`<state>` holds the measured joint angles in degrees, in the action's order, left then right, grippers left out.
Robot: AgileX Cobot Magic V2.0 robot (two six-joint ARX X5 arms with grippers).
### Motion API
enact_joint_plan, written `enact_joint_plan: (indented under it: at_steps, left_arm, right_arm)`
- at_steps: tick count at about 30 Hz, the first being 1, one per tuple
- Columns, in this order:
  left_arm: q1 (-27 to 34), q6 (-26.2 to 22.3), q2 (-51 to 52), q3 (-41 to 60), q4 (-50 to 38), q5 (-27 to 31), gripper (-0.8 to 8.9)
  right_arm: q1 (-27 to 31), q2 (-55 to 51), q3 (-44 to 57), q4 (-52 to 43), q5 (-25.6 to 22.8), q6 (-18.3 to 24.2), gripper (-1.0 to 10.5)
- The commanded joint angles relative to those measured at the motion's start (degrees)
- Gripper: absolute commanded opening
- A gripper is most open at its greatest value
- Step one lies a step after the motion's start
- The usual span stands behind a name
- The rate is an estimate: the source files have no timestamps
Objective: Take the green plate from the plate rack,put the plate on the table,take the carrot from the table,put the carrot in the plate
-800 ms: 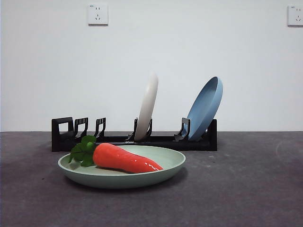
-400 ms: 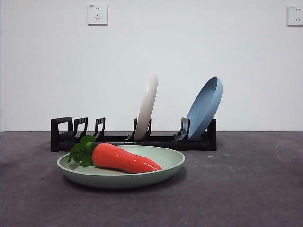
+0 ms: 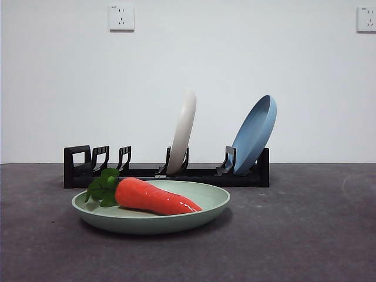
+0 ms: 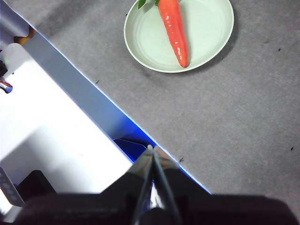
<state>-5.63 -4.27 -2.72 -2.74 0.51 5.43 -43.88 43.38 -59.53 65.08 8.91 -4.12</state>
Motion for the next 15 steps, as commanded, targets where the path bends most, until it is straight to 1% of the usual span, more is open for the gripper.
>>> enact_joint_plan:
  at_steps: [1, 3, 11, 15]
  left_arm:
    - [0.70, 1.95, 1.57, 2.08, -0.04, -0.04, -0.04]
    - [1.31, 2.82, 2.25, 2.51, 1.95, -0.04, -0.04]
    - [2.80, 3.06, 2.60, 2.51, 10.16, -0.02, -0.04]
    - [2.78, 3.02, 2.60, 2.51, 9.68, -0.61, -0.03]
  right_arm:
    - [-0.13, -0.04, 0.28, -0.20, -0.13, -0.52, 0.0]
    - [-0.13, -0.04, 0.28, -0.20, -0.13, -0.52, 0.0]
    - [-0.13, -0.04, 0.28, -0.20, -0.13, -0.52, 0.0]
    - [-0.13, -0.04, 0.28, -0.17, -0.13, -0.52, 0.0]
